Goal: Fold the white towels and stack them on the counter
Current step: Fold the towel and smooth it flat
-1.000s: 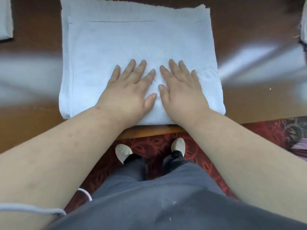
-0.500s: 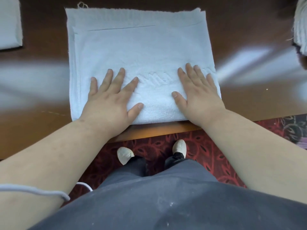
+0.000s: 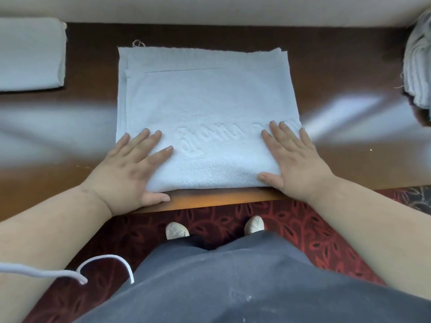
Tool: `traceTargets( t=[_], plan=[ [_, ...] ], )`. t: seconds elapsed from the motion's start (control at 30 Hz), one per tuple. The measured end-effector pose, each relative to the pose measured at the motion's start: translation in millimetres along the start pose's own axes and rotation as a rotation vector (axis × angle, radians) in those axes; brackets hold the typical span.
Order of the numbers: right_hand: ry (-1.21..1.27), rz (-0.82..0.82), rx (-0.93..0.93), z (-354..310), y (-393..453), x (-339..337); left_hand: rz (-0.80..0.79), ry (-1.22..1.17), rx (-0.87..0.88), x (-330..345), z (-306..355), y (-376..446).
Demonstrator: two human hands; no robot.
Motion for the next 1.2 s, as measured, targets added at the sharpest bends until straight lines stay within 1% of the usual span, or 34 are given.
traceTargets(
  t=[0.07, 0.13, 0.2, 0.23, 0.3, 0.33, 0.4, 0.53, 0.6, 0.67, 0.7, 0.77, 0.9, 1.0, 1.07, 1.2],
  plan=[
    [-0.006, -0.003, -0.019, 14, -9, 4, 0.059, -0.030, -0.015, 1, -1, -6],
    [-0.002, 0.018, -0.070, 27, -24, 11, 0.212, -0.081, -0.015, 3, 1, -15],
    [0.054, 0.119, -0.107, 37, -38, 17, 0.334, -0.136, -0.037, 6, 1, -22],
    [0.087, 0.193, -0.127, 40, -42, 19, 0.353, -0.164, -0.063, 7, -1, -25],
    [0.116, 0.316, -0.179, 43, -41, 19, 0.320, -0.204, -0.141, 9, -4, -27],
    [0.124, 0.347, -0.195, 44, -39, 16, 0.282, -0.215, -0.188, 10, -4, -27],
    [0.143, 0.346, -0.191, 43, -34, 12, 0.230, -0.222, -0.261, 7, 0, -25],
    [0.175, 0.308, -0.152, 40, -30, 4, 0.212, -0.214, -0.367, -12, 1, -19],
    [0.343, 0.304, -0.062, 42, -31, -7, 0.193, -0.304, -0.440, -25, -3, -18],
    [0.620, 0.330, 0.117, 44, -33, -21, 0.232, -0.516, -0.537, -40, -8, -18],
    [0.743, 0.385, 0.203, 44, -33, -28, 0.275, -0.632, -0.585, -47, -11, -16],
    [0.862, 0.516, 0.362, 41, -27, -45, 0.379, -0.824, -0.675, -58, -17, -7],
    [0.926, 0.636, 0.563, 32, 12, -80, 0.523, -1.034, -0.753, -74, -40, 28],
    [0.986, 0.693, 0.620, 32, 48, -98, 0.610, -1.147, -0.844, -84, -60, 62],
    [0.986, 0.688, 0.625, 38, 71, -105, 0.609, -1.142, -0.898, -87, -72, 85],
    [0.919, 0.595, 0.664, 56, 124, -105, 0.559, -1.031, -0.966, -84, -102, 130]
  ],
)
Point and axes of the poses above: each hand's wrist, its own y-axis towards the middle knuckle, its own x-axis out of the palm, z = x × y, the point moved 2 cm from there along y, towards the middle knuckle, and after that the axes turned 2 degrees about -x, right-handed, at the moved point
